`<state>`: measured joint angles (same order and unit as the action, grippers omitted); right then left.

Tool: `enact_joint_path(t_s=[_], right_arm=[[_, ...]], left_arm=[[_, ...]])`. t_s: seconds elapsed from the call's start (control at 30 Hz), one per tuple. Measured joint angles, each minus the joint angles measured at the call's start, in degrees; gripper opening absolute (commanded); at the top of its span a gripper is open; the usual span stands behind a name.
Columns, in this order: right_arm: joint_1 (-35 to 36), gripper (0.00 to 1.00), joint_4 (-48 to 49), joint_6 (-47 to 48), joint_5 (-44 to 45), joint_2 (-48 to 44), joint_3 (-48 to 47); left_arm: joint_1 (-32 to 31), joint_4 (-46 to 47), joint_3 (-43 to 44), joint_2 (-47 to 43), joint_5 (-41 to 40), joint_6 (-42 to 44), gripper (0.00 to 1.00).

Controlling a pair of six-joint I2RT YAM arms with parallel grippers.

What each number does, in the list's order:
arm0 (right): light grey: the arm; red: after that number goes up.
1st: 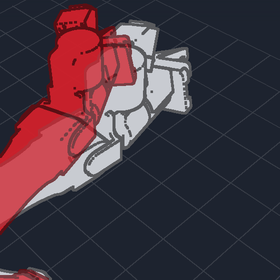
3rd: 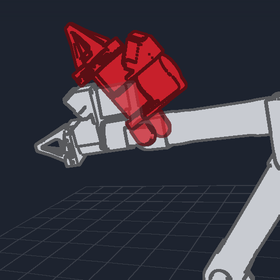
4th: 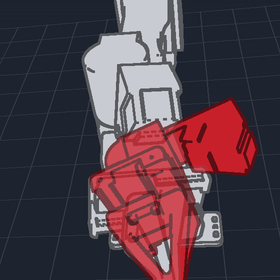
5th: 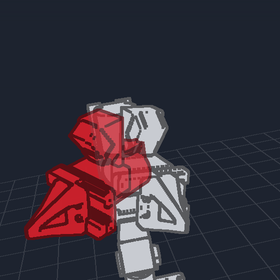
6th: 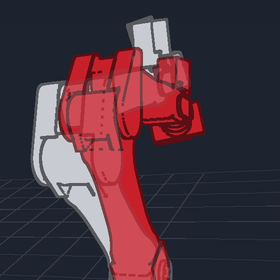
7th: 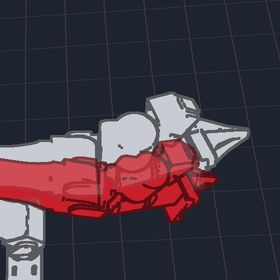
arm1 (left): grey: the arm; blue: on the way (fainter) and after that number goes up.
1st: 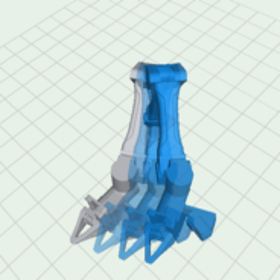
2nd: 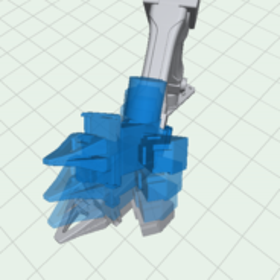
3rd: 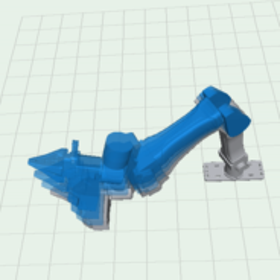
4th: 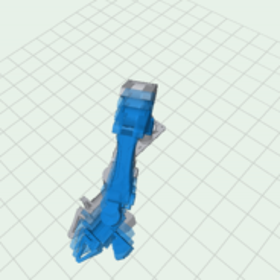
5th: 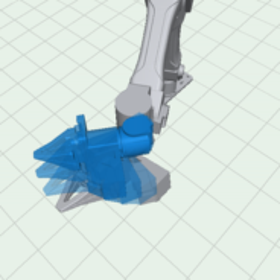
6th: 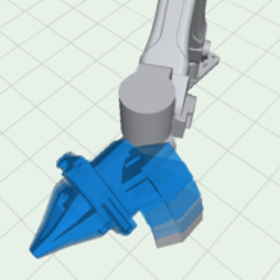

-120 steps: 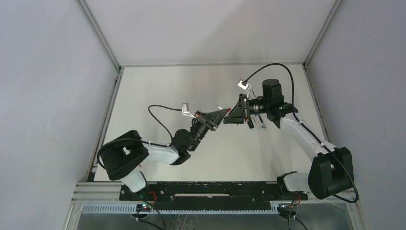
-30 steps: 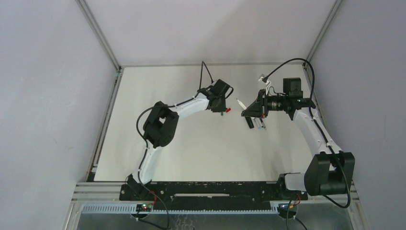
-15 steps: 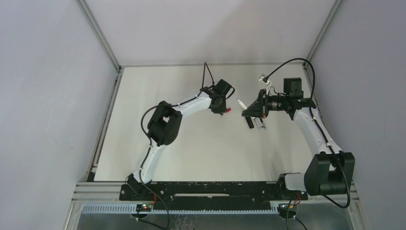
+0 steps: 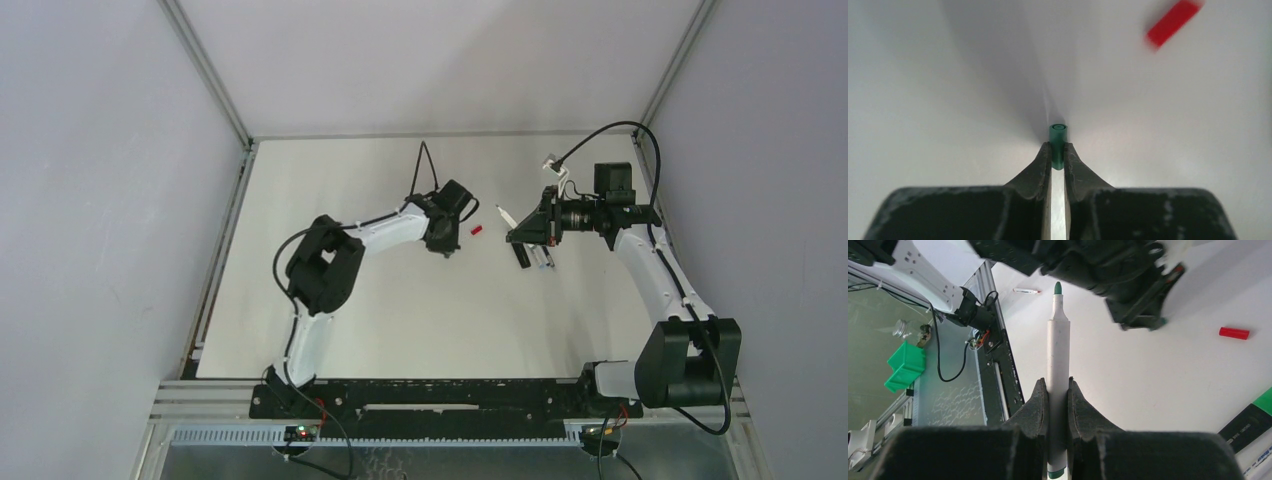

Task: Insert the pens into the pen caps
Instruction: Move the pen cap to the center of the board.

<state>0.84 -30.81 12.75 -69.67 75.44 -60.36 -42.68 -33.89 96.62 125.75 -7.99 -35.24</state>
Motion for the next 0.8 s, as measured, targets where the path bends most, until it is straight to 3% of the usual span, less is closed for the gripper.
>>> enact_joint_path(t_s=[0.3,0.4,0.47,0.63,0.8], right_arm=[[0.0,0.00,-0.3,0.2,-1.1,0.0,0.0],[0.0,0.00,-0.3,0.2,-1.4,0.0,0.0],[0.0,0.00,-0.3,0.2,-1.6,0.0,0.0],[0.0,0.00,-0.5,0.2,-1.6,0.0,0.0],[0.0,0.00,-0.9,0.3,-1.6,0.0,0.0]], left_arm=[[-7.6,4.6,-33.2,-23.1,-1.9,3.2,0.10],[-10.1,6.5,-40.0,-28.5,-2.1,2.7,0.11],[-11.2,7.6,-42.6,-30.6,-2.4,2.2,0.13],[-12.0,8.9,-43.8,-31.1,-3.7,2.2,0.30],[-12.6,7.2,-41.4,-28.7,-4.3,2.9,0.32]])
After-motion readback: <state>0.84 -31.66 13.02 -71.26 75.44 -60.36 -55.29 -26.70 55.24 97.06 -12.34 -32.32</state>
